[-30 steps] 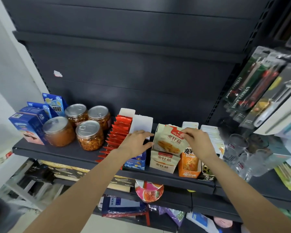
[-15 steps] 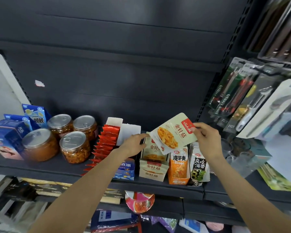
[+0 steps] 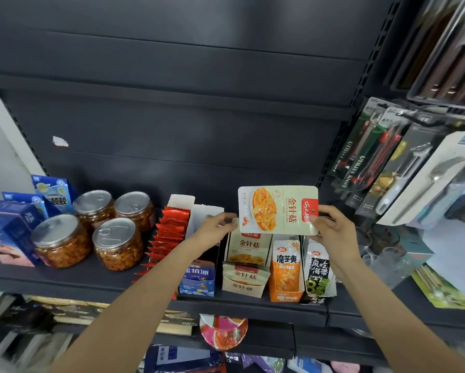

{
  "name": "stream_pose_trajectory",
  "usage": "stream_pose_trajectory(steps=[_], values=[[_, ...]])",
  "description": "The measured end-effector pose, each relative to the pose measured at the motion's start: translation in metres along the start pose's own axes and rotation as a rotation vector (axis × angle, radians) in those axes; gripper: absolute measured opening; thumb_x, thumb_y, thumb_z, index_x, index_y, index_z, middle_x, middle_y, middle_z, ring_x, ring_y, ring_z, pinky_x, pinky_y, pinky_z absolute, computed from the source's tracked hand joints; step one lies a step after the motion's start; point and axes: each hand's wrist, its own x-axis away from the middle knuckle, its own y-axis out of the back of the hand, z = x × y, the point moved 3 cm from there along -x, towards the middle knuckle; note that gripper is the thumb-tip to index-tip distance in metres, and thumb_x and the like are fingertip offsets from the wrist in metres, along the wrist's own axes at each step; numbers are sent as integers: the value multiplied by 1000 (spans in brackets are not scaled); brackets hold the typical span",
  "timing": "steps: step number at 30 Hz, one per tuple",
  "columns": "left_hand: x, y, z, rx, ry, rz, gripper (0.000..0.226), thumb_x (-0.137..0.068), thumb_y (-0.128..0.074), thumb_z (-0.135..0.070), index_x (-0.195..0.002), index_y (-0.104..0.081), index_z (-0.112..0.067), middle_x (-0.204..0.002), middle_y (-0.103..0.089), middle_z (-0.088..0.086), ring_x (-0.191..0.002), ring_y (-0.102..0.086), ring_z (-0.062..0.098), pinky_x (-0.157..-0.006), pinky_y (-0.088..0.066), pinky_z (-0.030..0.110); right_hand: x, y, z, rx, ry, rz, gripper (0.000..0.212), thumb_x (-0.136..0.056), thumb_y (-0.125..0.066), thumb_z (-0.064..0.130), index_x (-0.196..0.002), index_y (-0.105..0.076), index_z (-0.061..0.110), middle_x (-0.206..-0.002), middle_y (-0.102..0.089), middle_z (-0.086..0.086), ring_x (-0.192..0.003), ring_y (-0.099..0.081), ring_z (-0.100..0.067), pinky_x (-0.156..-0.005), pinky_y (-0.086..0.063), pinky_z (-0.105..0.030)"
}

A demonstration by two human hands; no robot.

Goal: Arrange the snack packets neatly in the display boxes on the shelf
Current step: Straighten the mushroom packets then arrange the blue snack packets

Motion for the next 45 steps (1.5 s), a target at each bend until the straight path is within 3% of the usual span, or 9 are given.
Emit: stream_pose_trajectory(steps=[5, 11, 15, 19, 25, 30, 35, 39, 45], values=[[15, 4, -15, 641, 150, -13, 35, -100, -39, -36, -113, -61, -12, -71, -60, 3, -59, -52, 10, -54, -43, 19, 2, -1, 0, -30, -12, 8, 11, -91, -56, 5, -97, -61, 13, -93, -71, -3, -90, -67, -17, -72, -54, -28], [35, 15, -26, 764, 126, 33, 38, -96, -49, -35, -105, -64, -1, -101, -71, 16, -91, -70, 21, -75, -56, 22, 6, 0, 4, -62, 32, 125, 15, -86, -61, 2, -92, -71, 13, -99, -72, 2, -96, -66, -9, -90, -50, -29], [50, 23, -27, 662, -10, -51, 21, -90, -60, -8, -109, -68, -11, -112, -68, 9, -100, -66, 16, -74, -55, 20, 6, -3, 3, -13, 15, 112, 29, -90, -55, 1, -89, -73, 22, -112, -68, -1, -105, -62, -13, -83, -51, -24], [67, 25, -34, 430, -204, -99, 41, -86, -63, 1, -115, -63, -27, -111, -65, -1, -93, -69, 12, -72, -56, 21, 12, -6, 2, -272, -147, 175, 26, -96, -46, 6, -109, -68, 12, -112, -69, -6, -99, -64, -18, -74, -51, -27], [76, 32, -42, 165, -378, -132, 61, -82, -66, 3, -125, -51, -38, -115, -57, -9, -91, -69, 12, -80, -57, 28, 17, -7, 8, -218, -6, 219, 43, -87, -56, -5, -121, -60, 21, -106, -70, 2, -94, -68, -14, -68, -55, -22], [73, 32, -36, 175, -339, -121, 62, -83, -65, 4, -127, -49, -38, -122, -56, -11, -95, -68, 10, -82, -57, 29, 16, -8, 12, -175, 24, 232, 37, -91, -50, -4, -117, -62, 19, -103, -71, 3, -89, -68, -8, -63, -53, -20], [64, 28, -24, 517, -190, 37, 48, -87, -55, 8, -126, -56, -21, -123, -62, 1, -108, -63, 18, -87, -54, 33, 12, -4, 15, 131, 233, 175, 31, -90, -54, -2, -101, -69, 23, -108, -65, 7, -95, -61, -4, -75, -49, -16], [52, 20, -14, 474, -100, 103, 35, -87, -59, 0, -118, -62, -17, -118, -65, 5, -105, -65, 18, -85, -55, 30, 3, 1, 18, 338, 371, 108, 21, -84, -66, 4, -85, -72, 25, -112, -57, 10, -105, -54, -2, -92, -42, -20], [23, 18, -4, -3, -146, -45, 21, -96, -51, -15, -113, -64, -16, -115, -65, 1, -108, -61, 16, -82, -49, 15, -9, -6, 18, 465, 388, 133, 9, -84, -67, 12, -85, -73, 19, -81, -70, 9, -71, -62, 3, -68, -45, -6]])
